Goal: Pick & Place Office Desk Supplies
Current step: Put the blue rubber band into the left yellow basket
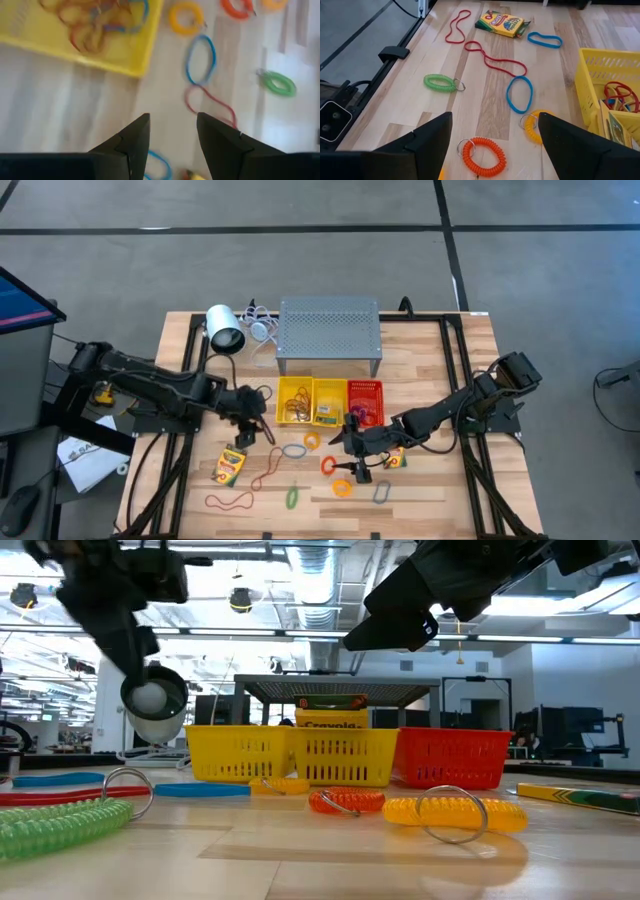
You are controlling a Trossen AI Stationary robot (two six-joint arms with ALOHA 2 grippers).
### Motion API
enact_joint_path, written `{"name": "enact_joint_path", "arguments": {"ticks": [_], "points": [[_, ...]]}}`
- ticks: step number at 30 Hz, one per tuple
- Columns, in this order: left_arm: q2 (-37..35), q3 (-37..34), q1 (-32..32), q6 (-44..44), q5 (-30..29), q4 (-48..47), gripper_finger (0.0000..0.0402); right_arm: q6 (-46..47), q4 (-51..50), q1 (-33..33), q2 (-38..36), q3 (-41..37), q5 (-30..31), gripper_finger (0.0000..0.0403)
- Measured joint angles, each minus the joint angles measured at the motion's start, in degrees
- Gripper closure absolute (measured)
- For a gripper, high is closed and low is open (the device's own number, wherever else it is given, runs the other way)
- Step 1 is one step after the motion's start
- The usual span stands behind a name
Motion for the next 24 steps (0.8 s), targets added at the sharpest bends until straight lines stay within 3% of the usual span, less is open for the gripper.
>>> {"name": "enact_joint_path", "arguments": {"ticks": [8,24], "points": [[4.06,0.00,-3.00,-10.75,-0.91,-7.21,0.0254,0.00,0.66,0.00,-0.02,0.02,0.00,0.0112],[18.10,-0.04,2.05,-12.28,-2.37,-6.99,0.0261,0.58,0.59,0.96,-0.02,0.02,0.00,0.0112]]}}
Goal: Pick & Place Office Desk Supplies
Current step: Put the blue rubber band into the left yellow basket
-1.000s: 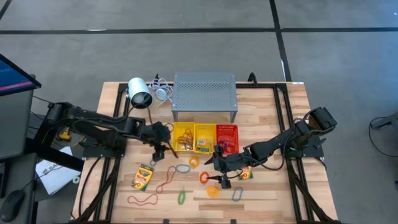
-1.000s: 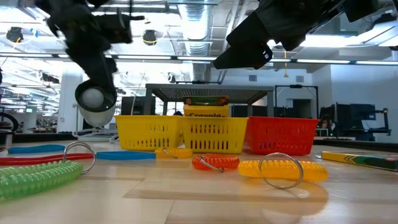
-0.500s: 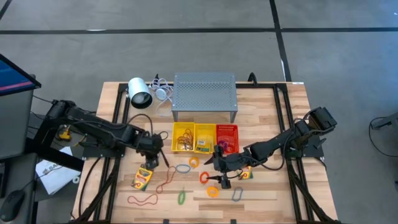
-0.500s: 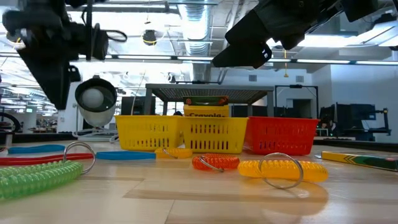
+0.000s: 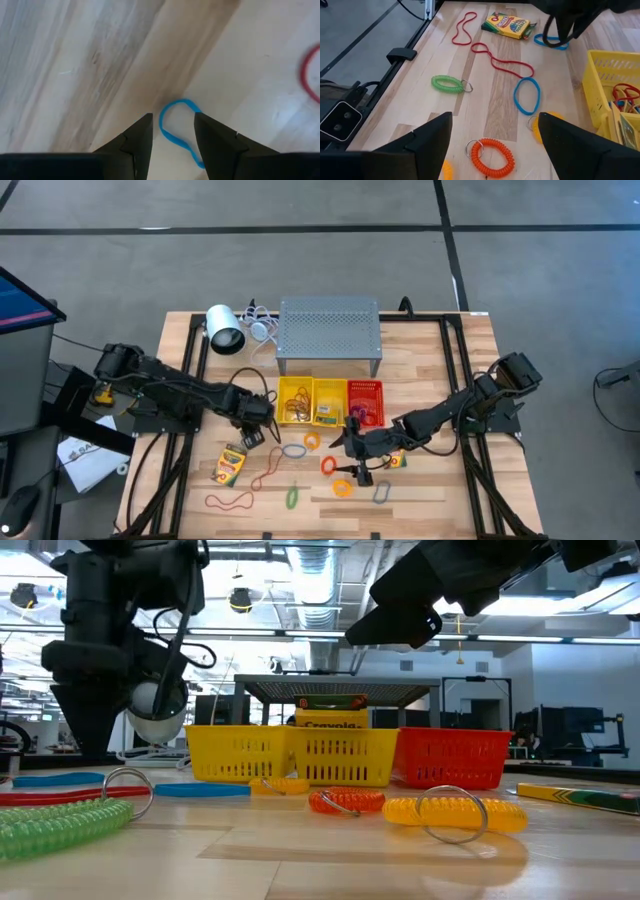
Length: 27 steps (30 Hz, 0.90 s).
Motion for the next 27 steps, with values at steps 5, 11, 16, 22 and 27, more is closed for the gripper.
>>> {"name": "enact_joint_path", "arguments": {"ticks": [5,11,16,22,27], "points": [[0.12,0.00,0.29,0.37,-0.24,0.11,0.0261,-0.01,-0.04,0.00,0.00,0.00,0.00,0.0112],[0.12,-1.28,0.24,0.44,-0.19,-0.19,0.0261,-0.03,-0.09,0.00,0.00,0.00,0.00,0.0112],[0.14,-1.84,-0.02,0.44,-0.09,0.09,0.0261,-0.05,-0.09,0.00,0.00,0.00,0.00,0.0112],[0.14,-1.84,-0.02,0.53,0.09,0.31,0.0261,-0.10,-0.09,-0.02,0.00,-0.01,0.00,0.0112],[0.13,-1.84,-0.02,0.53,0.07,0.60,0.0261,-0.10,-0.09,-0.02,0.00,0.00,0.00,0.0112]]}}
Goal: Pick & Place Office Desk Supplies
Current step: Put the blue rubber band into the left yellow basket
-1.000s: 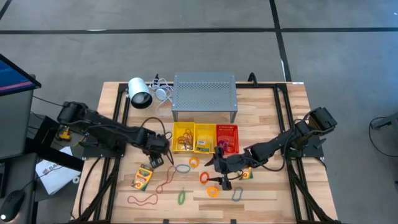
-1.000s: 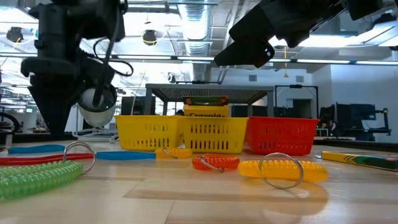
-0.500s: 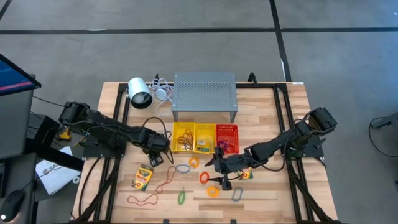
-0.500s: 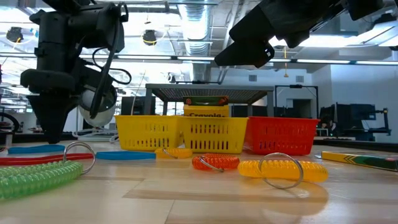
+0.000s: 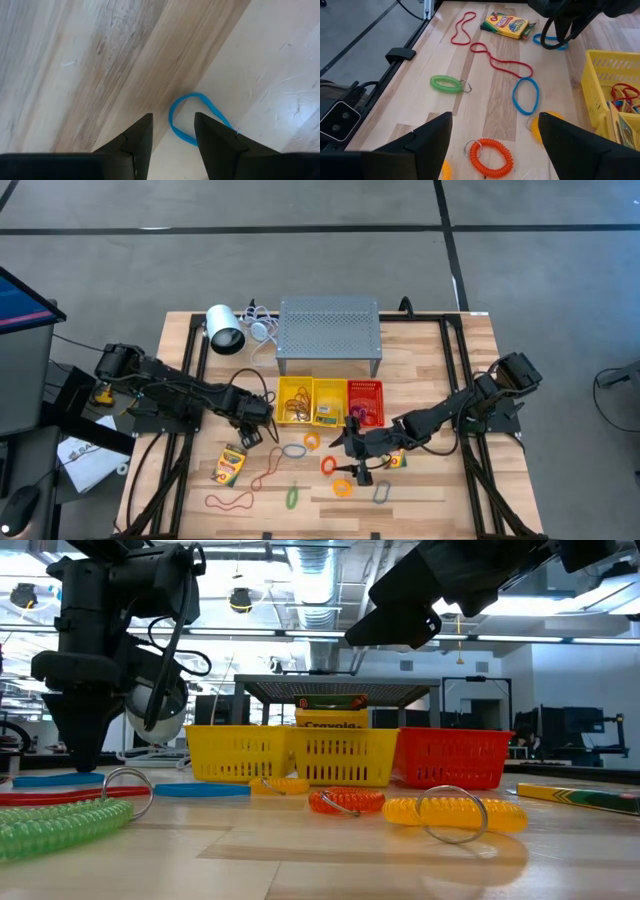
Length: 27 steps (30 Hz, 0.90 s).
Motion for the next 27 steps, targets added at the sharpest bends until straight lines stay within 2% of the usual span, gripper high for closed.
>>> {"name": "enact_joint_path", "arguments": {"ticks": [27], "points": [[0.00,0.00,-1.07,0.00,-0.58,0.29,0.0261,0.00,-0.02,0.00,0.00,0.00,0.00,0.0112]]}}
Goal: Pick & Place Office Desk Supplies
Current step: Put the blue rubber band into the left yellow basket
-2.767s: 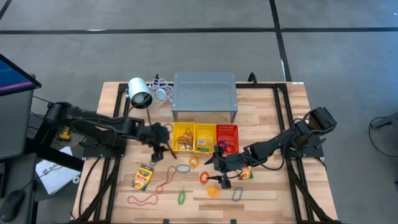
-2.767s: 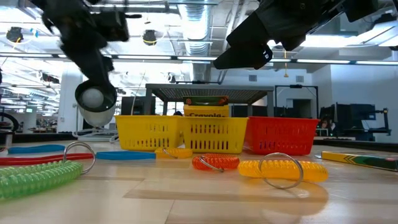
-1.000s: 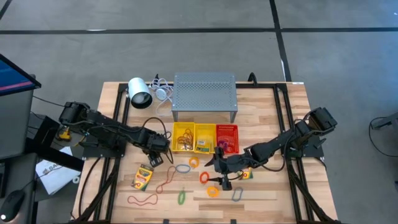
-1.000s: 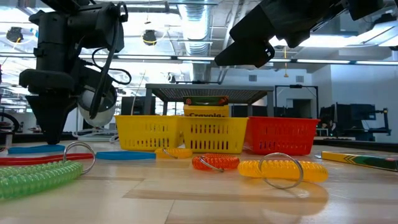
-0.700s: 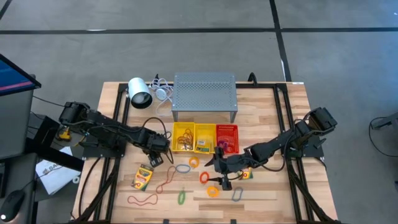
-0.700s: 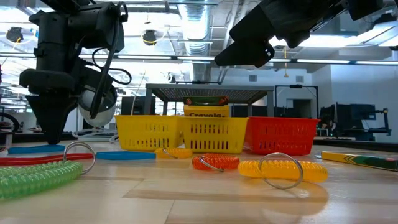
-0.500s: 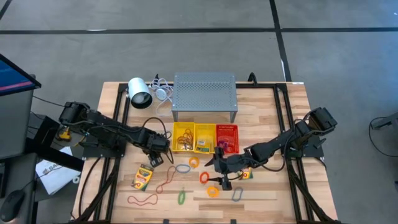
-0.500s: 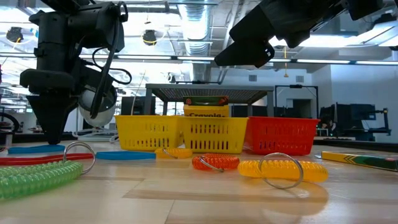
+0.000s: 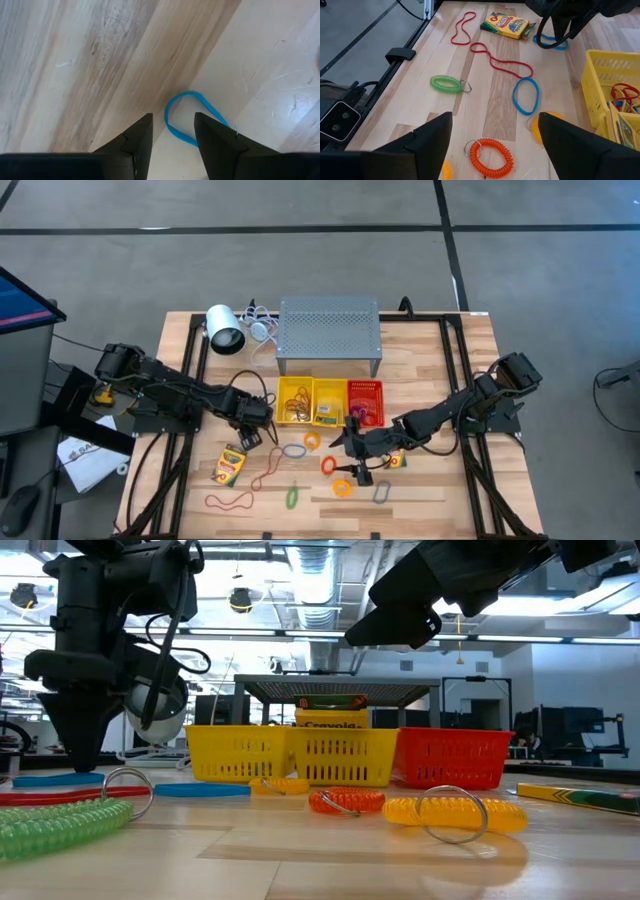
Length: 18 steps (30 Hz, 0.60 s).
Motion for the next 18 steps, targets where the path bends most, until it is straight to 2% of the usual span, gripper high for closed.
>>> {"name": "enact_joint_path", "arguments": {"ticks": [5,13,18], "points": [[0.00,0.00,0.01,0.00,-0.64,0.41,0.0266,0.00,0.01,0.00,0.00,0.00,0.00,0.0112],[0.01,0.00,0.02,0.95,0.09,0.38,0.0316,0.00,0.02,0.00,0.00,0.00,0.00,0.0112],[0.01,0.00,0.01,1.58,1.33,0.38,0.0332,0.00,0.02,0.00,0.00,0.00,0.00,0.0112]]}}
